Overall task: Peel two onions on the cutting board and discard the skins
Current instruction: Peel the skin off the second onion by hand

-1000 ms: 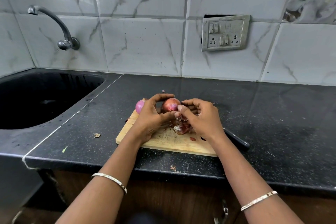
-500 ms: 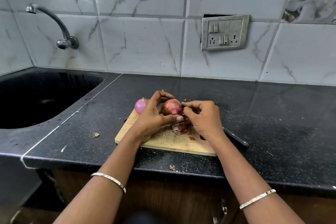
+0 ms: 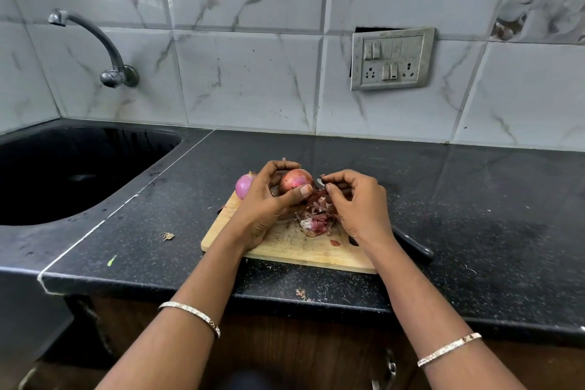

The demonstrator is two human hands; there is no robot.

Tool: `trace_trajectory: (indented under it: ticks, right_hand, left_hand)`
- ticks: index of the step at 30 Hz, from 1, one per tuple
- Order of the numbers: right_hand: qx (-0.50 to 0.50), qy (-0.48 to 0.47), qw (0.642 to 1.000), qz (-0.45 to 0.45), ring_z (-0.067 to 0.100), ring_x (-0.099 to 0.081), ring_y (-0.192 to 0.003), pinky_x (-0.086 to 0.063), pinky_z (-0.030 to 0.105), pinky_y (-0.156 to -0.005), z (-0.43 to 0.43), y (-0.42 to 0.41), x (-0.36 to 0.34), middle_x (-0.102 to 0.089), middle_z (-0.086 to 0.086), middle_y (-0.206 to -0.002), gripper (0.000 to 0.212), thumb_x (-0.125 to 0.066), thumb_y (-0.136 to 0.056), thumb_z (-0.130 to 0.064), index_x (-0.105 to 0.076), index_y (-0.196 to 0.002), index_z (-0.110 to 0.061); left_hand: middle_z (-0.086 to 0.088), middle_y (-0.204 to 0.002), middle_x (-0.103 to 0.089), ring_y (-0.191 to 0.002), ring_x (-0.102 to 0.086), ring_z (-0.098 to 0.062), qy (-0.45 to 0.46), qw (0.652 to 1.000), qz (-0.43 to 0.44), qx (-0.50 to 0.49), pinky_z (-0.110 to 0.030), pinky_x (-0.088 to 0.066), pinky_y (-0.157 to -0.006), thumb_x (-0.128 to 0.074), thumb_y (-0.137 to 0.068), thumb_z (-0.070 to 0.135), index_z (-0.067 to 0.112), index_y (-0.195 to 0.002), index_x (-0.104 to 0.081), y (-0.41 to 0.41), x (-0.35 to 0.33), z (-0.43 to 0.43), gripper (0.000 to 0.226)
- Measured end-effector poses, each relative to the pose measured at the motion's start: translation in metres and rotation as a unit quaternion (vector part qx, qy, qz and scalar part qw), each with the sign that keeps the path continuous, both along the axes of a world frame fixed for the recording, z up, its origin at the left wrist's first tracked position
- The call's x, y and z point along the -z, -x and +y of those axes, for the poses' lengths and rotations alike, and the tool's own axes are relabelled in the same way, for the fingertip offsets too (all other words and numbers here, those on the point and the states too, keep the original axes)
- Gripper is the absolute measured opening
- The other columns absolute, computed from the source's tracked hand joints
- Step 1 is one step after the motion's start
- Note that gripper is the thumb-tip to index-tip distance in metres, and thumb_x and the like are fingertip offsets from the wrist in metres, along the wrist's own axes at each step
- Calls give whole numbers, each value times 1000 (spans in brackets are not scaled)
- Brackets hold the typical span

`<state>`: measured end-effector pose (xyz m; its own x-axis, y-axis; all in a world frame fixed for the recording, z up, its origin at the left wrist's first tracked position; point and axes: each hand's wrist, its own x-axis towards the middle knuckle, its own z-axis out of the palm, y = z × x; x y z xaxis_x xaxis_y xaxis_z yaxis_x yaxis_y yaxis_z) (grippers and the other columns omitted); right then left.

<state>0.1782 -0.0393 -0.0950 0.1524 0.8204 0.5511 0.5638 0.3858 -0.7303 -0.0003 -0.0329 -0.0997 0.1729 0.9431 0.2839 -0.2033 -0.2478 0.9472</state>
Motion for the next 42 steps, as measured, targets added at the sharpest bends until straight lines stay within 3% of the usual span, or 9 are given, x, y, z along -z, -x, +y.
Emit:
trace_trajectory:
  ticks: [4,13,22,25,27,29,32,38,42]
  right_hand:
    - [15,-8,1000,-10,-3,-66,-81,-56,23,-80,0,0,-1,-73,-14,-84,14,-69,-94,-11,-78,-98,-20]
    - [40,-27,999,-13,2,-66,-84,-57,27,-82,-2,0,0,-72,-11,-88,15,-66,-95,-9,-75,-100,-19]
    - [61,-39,997,-24,10,-67,-89,-57,34,-85,-2,0,-1,-72,-5,-92,16,-63,-96,-5,-74,-101,-15]
    - [72,-34,996,-35,12,-66,-90,-57,35,-86,-2,-1,0,-72,-4,-93,15,-62,-96,-5,-74,-101,-14]
    - [74,-22,996,-49,11,-67,-90,-57,35,-87,-2,-2,0,-72,-4,-94,16,-63,-95,-5,-74,-101,-15]
    - [55,-1,996,-64,8,-65,-90,-55,31,-89,-2,-1,0,-70,-5,-99,18,-64,-94,-6,-75,-102,-18]
    - [-14,-2,997,-69,-3,-60,-94,-50,17,-90,-7,2,-4,-66,-8,-110,19,-68,-94,-14,-73,-110,-22]
    - [-130,1,990,-60,4,-63,-112,-55,34,-94,-10,8,-3,-65,-15,-123,67,-85,-71,-56,-63,-129,-30]
    - [-126,-28,991,-44,5,-67,-102,-60,40,-86,-7,8,-1,-69,-14,-110,54,-89,-71,-43,-67,-118,-28]
  left_hand:
    - [-11,-118,-72,-109,-71,-32,16,1000,-20,5,-48,-61,-89,-78,-82,20,11,-130,-58,0,0,2,53]
    - [-25,-123,-64,-104,-72,-40,54,998,-43,9,-55,-60,-87,-71,-86,35,5,-128,-56,-1,1,4,53]
    - [-13,-102,-63,-80,-68,-17,73,996,-44,-6,-41,-64,-73,-56,-97,44,10,-113,-60,-4,-5,3,38]
    - [-11,-96,-70,-79,-72,-21,83,995,-52,-13,-40,-64,-68,-49,-103,43,4,-120,-58,-4,-5,4,44]
    - [-19,-104,-71,-81,-75,-30,90,994,-60,-13,-39,-64,-67,-48,-100,48,0,-128,-54,-4,-5,4,56]
    - [-27,-114,-66,-83,-75,-33,93,993,-65,-15,-38,-63,-67,-50,-93,54,2,-131,-53,-4,-5,4,65]
    - [-22,-113,-68,-85,-75,-30,90,994,-61,-16,-39,-64,-69,-49,-95,53,4,-130,-55,-4,-5,4,61]
    - [-12,-110,-73,-99,-74,-24,66,998,-15,-16,-45,-63,-78,-43,-105,45,6,-128,-56,-4,-3,5,47]
    - [-13,-112,-73,-98,-73,-22,63,998,-1,-9,-40,-63,-74,-43,-105,44,5,-130,-54,-5,-3,4,47]
